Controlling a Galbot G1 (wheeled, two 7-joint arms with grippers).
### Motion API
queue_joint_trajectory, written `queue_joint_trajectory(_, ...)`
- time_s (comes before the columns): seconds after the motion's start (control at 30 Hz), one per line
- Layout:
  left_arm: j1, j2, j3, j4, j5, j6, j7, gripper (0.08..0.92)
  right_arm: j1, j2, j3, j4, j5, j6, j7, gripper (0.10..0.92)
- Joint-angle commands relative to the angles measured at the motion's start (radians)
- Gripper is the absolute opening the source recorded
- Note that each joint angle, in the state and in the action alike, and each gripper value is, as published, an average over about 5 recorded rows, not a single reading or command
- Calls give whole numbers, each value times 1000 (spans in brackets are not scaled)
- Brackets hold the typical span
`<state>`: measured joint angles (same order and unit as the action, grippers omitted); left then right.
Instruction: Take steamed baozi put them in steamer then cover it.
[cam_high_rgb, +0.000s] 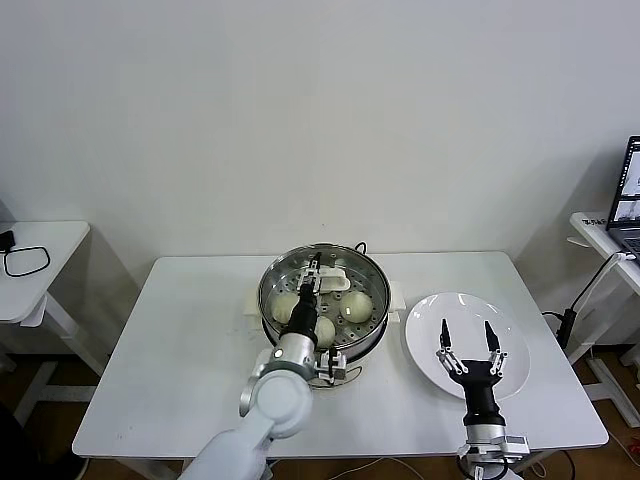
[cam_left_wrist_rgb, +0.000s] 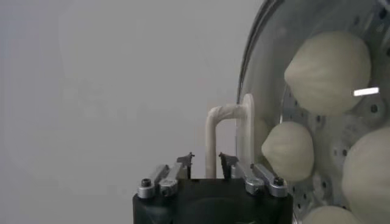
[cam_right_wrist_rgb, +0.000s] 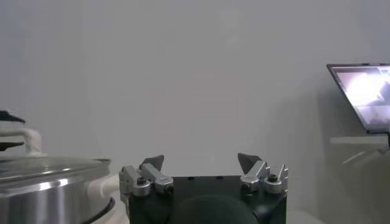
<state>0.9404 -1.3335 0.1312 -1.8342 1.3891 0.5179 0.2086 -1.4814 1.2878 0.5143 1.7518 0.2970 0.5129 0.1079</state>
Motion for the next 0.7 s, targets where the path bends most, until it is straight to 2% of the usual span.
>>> queue_joint_trajectory(0.03,174,74,-38,-282,-67,-1,-31,596,5,0,-8,-5,-3,2,0,823)
queue_joint_trajectory(0.17,279,84,-114,-418,-183,-57,-114,700,4,-1,-10,-6,-6,6,0,823)
queue_joint_trajectory(0.3,433,99,-212,-515,-361,-184,-232,802,1,-4,-5,1,-7,6,0,823)
queue_joint_trajectory(0.47,534,60,-319,-530,-722,-373,-390,822,-4,-5,1,32,-4,-34,11,823)
queue_joint_trajectory(0.57,543,5,-413,-500,-892,-461,-402,823,-12,-6,4,69,0,-87,19,823)
queue_joint_trajectory(0.7,534,-76,-537,-426,-1044,-516,-349,823,-20,-9,2,117,4,-144,32,823)
